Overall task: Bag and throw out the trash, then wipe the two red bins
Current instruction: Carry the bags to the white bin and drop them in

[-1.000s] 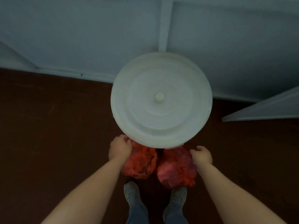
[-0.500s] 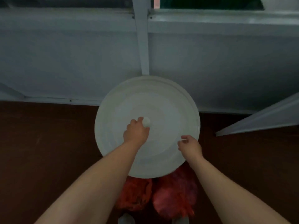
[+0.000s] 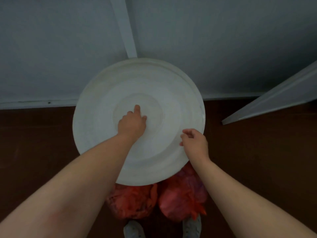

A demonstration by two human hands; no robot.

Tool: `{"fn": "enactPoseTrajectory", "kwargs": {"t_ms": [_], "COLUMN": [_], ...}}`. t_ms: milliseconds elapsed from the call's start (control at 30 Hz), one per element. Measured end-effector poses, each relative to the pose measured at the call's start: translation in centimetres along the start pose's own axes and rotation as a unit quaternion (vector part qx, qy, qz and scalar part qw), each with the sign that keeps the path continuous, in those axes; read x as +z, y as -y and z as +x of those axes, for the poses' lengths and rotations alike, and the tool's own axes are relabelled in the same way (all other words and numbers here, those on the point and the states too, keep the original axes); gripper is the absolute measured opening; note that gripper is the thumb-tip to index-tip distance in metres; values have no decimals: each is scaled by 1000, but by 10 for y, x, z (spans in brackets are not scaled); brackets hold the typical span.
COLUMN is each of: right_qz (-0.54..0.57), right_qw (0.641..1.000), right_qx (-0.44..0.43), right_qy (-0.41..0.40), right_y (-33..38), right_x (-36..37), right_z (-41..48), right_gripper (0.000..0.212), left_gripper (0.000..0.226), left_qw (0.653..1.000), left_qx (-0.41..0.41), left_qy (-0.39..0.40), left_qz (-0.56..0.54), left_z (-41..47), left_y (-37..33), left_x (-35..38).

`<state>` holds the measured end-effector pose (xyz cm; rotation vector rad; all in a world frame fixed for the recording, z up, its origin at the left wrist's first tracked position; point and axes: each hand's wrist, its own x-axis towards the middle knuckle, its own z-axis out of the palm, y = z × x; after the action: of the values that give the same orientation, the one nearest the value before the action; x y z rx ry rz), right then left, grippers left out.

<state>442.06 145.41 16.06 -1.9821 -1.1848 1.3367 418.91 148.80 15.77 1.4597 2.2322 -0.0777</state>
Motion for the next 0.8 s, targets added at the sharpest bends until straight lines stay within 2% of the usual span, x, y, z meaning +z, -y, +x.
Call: {"fn": "enactPoseTrajectory", "kwargs": {"t_ms": [267,500,800], "right_qz": [-2,-72,-219], "right_qw": [997,994,968], "right_qx": [9,43,113], "right_qy": [-71,-76,38], "right_y": [4,-8,-77], "right_x": [-37,-81,-102], "right_z": [-21,-55,-111], "right_gripper": [18,17,11], "left_gripper": [57,52,43], "left_qw": [1000,999,996], "left_qx": [10,-3,-76], "left_qy": [5,23,11], "left_qz": [21,49,38], "left_z": [-32,-94,-205], "left_y": [14,35,93], "left_x": [-26,-53,-46]}}
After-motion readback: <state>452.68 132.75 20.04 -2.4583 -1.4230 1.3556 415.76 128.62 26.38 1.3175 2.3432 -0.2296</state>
